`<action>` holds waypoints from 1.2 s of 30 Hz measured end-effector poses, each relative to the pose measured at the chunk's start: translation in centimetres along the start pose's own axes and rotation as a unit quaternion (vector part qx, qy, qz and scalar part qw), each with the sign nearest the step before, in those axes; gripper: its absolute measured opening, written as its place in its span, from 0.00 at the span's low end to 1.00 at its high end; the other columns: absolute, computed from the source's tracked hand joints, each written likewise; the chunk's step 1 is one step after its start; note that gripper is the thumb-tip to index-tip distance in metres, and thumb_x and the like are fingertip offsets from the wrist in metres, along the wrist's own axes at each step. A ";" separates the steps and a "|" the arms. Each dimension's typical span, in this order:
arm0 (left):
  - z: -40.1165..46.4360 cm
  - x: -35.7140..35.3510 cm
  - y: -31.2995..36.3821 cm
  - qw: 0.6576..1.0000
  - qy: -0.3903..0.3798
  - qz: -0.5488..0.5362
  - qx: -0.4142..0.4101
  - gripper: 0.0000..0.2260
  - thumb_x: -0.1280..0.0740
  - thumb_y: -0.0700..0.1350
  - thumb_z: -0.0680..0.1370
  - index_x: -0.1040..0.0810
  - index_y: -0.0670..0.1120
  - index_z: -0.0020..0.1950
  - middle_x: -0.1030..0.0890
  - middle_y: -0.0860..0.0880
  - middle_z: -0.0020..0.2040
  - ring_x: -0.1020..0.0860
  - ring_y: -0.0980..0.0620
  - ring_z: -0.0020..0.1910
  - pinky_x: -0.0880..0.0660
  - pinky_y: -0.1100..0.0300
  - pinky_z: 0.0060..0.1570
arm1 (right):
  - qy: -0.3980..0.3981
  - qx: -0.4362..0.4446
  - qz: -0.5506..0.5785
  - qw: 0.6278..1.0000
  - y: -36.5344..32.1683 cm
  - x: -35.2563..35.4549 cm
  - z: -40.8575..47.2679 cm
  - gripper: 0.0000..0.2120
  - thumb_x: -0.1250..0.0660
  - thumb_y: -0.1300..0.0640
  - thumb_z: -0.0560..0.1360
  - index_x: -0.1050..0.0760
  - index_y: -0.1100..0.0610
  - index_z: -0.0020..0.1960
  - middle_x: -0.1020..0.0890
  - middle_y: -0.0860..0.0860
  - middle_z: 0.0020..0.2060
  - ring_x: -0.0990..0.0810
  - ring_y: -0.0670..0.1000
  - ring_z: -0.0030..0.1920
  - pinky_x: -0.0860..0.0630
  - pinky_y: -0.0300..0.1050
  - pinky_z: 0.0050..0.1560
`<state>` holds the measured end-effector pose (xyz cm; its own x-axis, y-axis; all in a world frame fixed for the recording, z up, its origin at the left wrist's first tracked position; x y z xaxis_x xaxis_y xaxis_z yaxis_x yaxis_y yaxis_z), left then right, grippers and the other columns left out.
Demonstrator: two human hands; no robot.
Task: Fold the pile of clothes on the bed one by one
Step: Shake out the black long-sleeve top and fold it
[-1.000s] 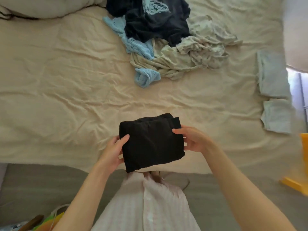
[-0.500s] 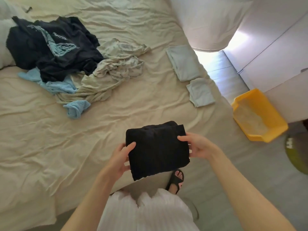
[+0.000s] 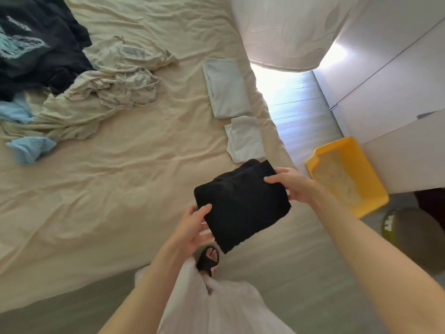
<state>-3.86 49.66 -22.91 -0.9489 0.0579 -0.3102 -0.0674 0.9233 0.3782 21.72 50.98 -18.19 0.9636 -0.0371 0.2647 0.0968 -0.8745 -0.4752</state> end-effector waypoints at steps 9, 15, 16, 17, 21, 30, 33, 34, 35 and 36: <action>6.4 -6.3 1.9 0.990 -0.026 -0.141 0.015 0.14 0.38 0.39 0.79 0.33 0.40 0.64 0.24 0.39 0.60 0.21 0.40 0.55 0.23 0.43 0.53 | -0.013 0.059 -0.182 0.981 -8.8 4.2 7.5 0.09 0.33 0.58 0.76 0.23 0.43 0.46 0.19 0.45 0.47 0.22 0.47 0.47 0.26 0.44 0.44; 11.3 -12.3 2.8 0.969 -0.036 -0.245 -0.022 0.12 0.38 0.38 0.79 0.32 0.42 0.62 0.25 0.38 0.60 0.20 0.40 0.54 0.22 0.45 0.51 | -0.038 0.154 -0.367 0.917 -17.2 5.9 14.0 0.11 0.35 0.56 0.76 0.23 0.48 0.57 0.22 0.48 0.49 0.24 0.51 0.51 0.29 0.44 0.52; 12.3 -13.3 3.1 0.963 -0.036 -0.265 -0.038 0.12 0.38 0.38 0.79 0.33 0.43 0.62 0.25 0.39 0.60 0.20 0.40 0.54 0.22 0.44 0.53 | -0.044 0.170 -0.388 0.905 -18.3 5.9 15.3 0.10 0.35 0.56 0.76 0.23 0.49 0.56 0.22 0.47 0.48 0.24 0.51 0.50 0.29 0.42 0.50; 13.5 -14.3 3.4 0.956 -0.037 -0.287 -0.056 0.13 0.38 0.38 0.79 0.33 0.44 0.63 0.25 0.40 0.60 0.19 0.41 0.54 0.23 0.45 0.54 | -0.051 0.188 -0.407 0.892 -19.4 5.7 16.6 0.08 0.35 0.57 0.76 0.24 0.50 0.54 0.22 0.47 0.46 0.23 0.51 0.49 0.29 0.40 0.47; 18.2 -16.8 3.2 0.949 -0.022 -0.306 -0.076 0.17 0.36 0.41 0.79 0.35 0.51 0.66 0.24 0.42 0.62 0.19 0.44 0.54 0.22 0.49 0.55 | -0.064 0.232 -0.444 0.863 -20.9 4.8 22.8 0.11 0.35 0.57 0.76 0.23 0.52 0.58 0.21 0.49 0.51 0.24 0.50 0.51 0.27 0.38 0.46; 17.7 -12.3 6.6 0.822 0.322 0.351 -0.313 0.01 0.36 0.45 0.78 0.27 0.49 0.47 0.24 0.51 0.45 0.25 0.51 0.45 0.26 0.57 0.43 | 0.182 0.457 -0.440 0.751 -12.1 3.4 22.4 0.19 0.39 0.60 0.79 0.30 0.58 0.70 0.31 0.56 0.70 0.37 0.56 0.73 0.48 0.54 0.74; 18.5 -14.7 9.1 0.665 0.285 0.537 -0.434 0.19 0.35 0.39 0.75 0.28 0.43 0.66 0.28 0.42 0.66 0.30 0.41 0.66 0.30 0.48 0.63 | 0.194 0.480 -0.470 0.715 -8.2 3.7 21.3 0.22 0.37 0.61 0.77 0.32 0.59 0.71 0.34 0.60 0.71 0.39 0.60 0.74 0.44 0.62 0.73; 19.7 -15.3 9.4 0.641 0.255 0.593 -0.416 0.23 0.36 0.41 0.76 0.33 0.44 0.71 0.35 0.41 0.73 0.38 0.40 0.72 0.36 0.46 0.69 | 0.176 0.467 -0.491 0.714 -7.1 3.6 21.7 0.23 0.37 0.60 0.78 0.33 0.58 0.72 0.36 0.60 0.73 0.42 0.59 0.75 0.45 0.63 0.73; 21.1 -15.6 9.4 0.630 0.223 0.641 -0.378 0.25 0.39 0.44 0.78 0.39 0.46 0.75 0.44 0.43 0.77 0.47 0.41 0.76 0.44 0.46 0.72 | 0.155 0.451 -0.514 0.713 -6.2 3.5 22.4 0.24 0.38 0.59 0.78 0.35 0.57 0.73 0.39 0.59 0.74 0.46 0.58 0.75 0.46 0.63 0.73; 22.7 -15.5 9.1 0.631 0.194 0.673 -0.333 0.26 0.43 0.47 0.81 0.46 0.48 0.77 0.52 0.45 0.78 0.54 0.43 0.77 0.50 0.47 0.74 | 0.137 0.432 -0.536 0.712 -5.6 3.4 23.1 0.24 0.39 0.57 0.79 0.38 0.55 0.75 0.42 0.58 0.75 0.51 0.56 0.76 0.49 0.62 0.74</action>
<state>17.23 65.81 -34.44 -0.2793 0.4018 0.8721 0.8886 -0.2359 0.3933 30.20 66.95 -34.05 0.1470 0.2304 0.9619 0.9716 0.1485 -0.1841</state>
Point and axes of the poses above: each hand's wrist, its own z-axis towards the middle knuckle, its own x-axis out of the back of the hand, y = z × x, the point moved 6 cm from there along z, towards the middle knuckle
